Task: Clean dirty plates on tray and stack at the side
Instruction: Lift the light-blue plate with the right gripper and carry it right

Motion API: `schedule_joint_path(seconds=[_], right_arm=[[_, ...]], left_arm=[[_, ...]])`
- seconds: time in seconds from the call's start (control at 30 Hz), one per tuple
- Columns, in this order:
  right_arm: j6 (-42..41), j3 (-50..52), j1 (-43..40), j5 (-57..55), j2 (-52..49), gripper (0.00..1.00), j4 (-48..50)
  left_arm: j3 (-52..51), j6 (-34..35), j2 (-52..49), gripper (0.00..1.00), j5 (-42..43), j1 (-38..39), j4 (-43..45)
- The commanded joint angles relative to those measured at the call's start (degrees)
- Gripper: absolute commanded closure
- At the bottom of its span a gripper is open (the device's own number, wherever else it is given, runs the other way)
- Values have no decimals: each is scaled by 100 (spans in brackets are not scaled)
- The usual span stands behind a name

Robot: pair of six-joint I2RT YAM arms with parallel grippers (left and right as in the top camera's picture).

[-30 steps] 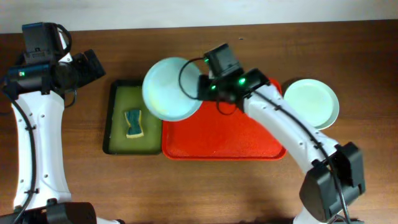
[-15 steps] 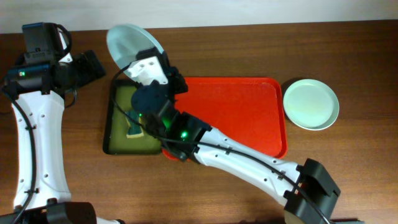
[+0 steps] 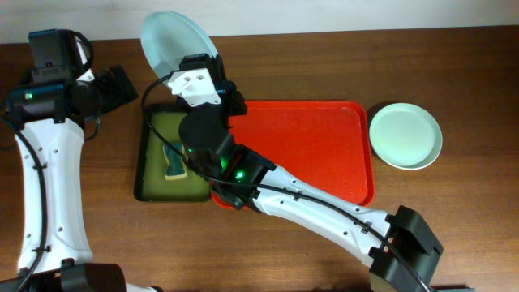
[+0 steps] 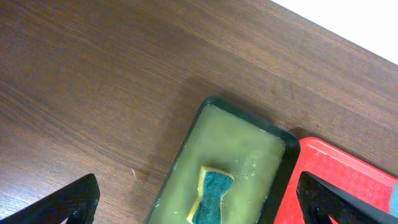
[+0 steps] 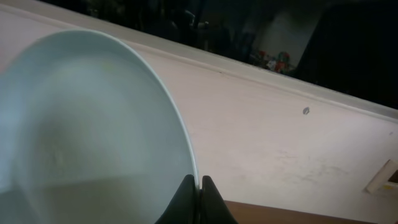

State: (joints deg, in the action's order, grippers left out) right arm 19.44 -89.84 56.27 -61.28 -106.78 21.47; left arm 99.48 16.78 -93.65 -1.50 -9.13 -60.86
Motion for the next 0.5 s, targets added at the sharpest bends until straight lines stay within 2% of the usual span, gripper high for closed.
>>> schedule_joint_path(seconds=[0.0,0.03,0.1,0.13,0.17,0.27,0.33,0.47], right_arm=[[-673,-81,-22,-90,63,96,-509],[-1211,-81,-44,-90,63,96,-1110],[-3453,-81,-116,332,63,96,-3237],[-4999,-61,-243,1696,50,96,-4535],[-5574,63,-413,2673,26,96,-4968],[-5641,177,-1163,4188,85,96,-5368],[-5641,177,-2170,5633,413,96,-5565],[-5637,177,-4371,6679,715,96,-6583]], left_arm=[[-2,55,-26,1,22,-4,7],[-2,55,-26,1,22,-4,7],[-2,55,-26,1,22,-4,7],[-2,55,-26,1,22,-4,7],[-2,55,-26,1,22,-4,7],[-2,52,-26,1,22,-4,7],[0,55,-26,1,22,-4,7],[-2,55,-26,1,22,-4,7]])
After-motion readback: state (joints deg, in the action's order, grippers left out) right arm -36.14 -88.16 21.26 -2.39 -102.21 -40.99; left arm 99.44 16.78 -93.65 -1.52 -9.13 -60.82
